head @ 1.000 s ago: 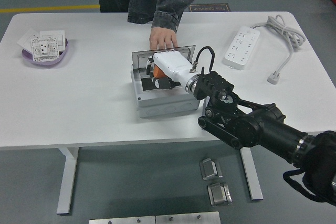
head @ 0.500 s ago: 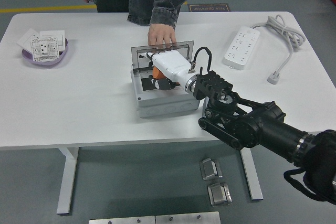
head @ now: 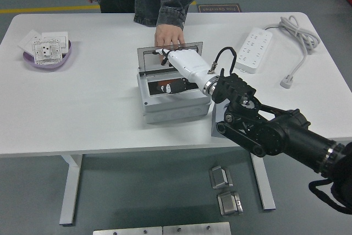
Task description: Pick up the cylinder from the cube,place it in the box,flap close box
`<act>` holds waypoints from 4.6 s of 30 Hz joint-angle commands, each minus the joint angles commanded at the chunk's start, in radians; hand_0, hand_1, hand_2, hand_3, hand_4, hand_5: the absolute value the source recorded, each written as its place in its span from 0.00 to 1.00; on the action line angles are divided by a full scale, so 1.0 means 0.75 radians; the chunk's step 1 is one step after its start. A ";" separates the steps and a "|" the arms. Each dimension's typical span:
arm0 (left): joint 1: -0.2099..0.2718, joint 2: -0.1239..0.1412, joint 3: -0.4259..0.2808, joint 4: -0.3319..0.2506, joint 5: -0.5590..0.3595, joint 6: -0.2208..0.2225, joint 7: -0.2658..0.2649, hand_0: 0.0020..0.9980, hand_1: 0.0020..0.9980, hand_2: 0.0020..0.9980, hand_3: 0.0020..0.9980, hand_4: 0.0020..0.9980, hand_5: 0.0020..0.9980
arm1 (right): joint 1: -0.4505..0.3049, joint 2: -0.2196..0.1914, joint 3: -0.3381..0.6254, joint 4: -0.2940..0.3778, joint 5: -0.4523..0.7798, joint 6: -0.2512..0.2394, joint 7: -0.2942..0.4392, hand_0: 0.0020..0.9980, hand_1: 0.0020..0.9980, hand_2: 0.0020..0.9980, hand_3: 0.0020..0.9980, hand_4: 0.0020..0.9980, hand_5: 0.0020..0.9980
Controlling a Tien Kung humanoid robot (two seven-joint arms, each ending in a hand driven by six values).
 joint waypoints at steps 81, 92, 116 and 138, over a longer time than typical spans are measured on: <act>0.056 -0.031 -0.174 0.000 0.148 -0.014 -0.004 0.70 0.72 0.65 0.81 0.47 0.08 | -0.482 -0.280 0.531 0.689 -0.048 0.122 -0.142 0.48 0.41 0.61 0.77 0.77 0.22; 0.063 -0.033 -0.240 0.000 0.209 -0.022 -0.009 0.70 0.72 0.64 0.80 0.46 0.07 | -0.715 -0.220 1.025 0.660 -0.209 -0.082 -0.040 0.55 0.50 0.64 0.76 0.77 0.22; 0.070 -0.019 -0.252 0.000 0.227 -0.025 -0.005 0.70 0.72 0.65 0.81 0.47 0.06 | -0.907 -0.095 1.232 0.412 0.687 -0.046 0.574 0.89 0.87 0.93 1.00 0.95 0.45; 0.076 -0.021 -0.238 0.000 0.209 -0.023 -0.001 0.70 0.72 0.66 0.82 0.51 0.07 | -0.920 -0.088 1.192 0.398 0.786 -0.023 0.591 0.94 0.95 1.00 1.00 1.00 0.47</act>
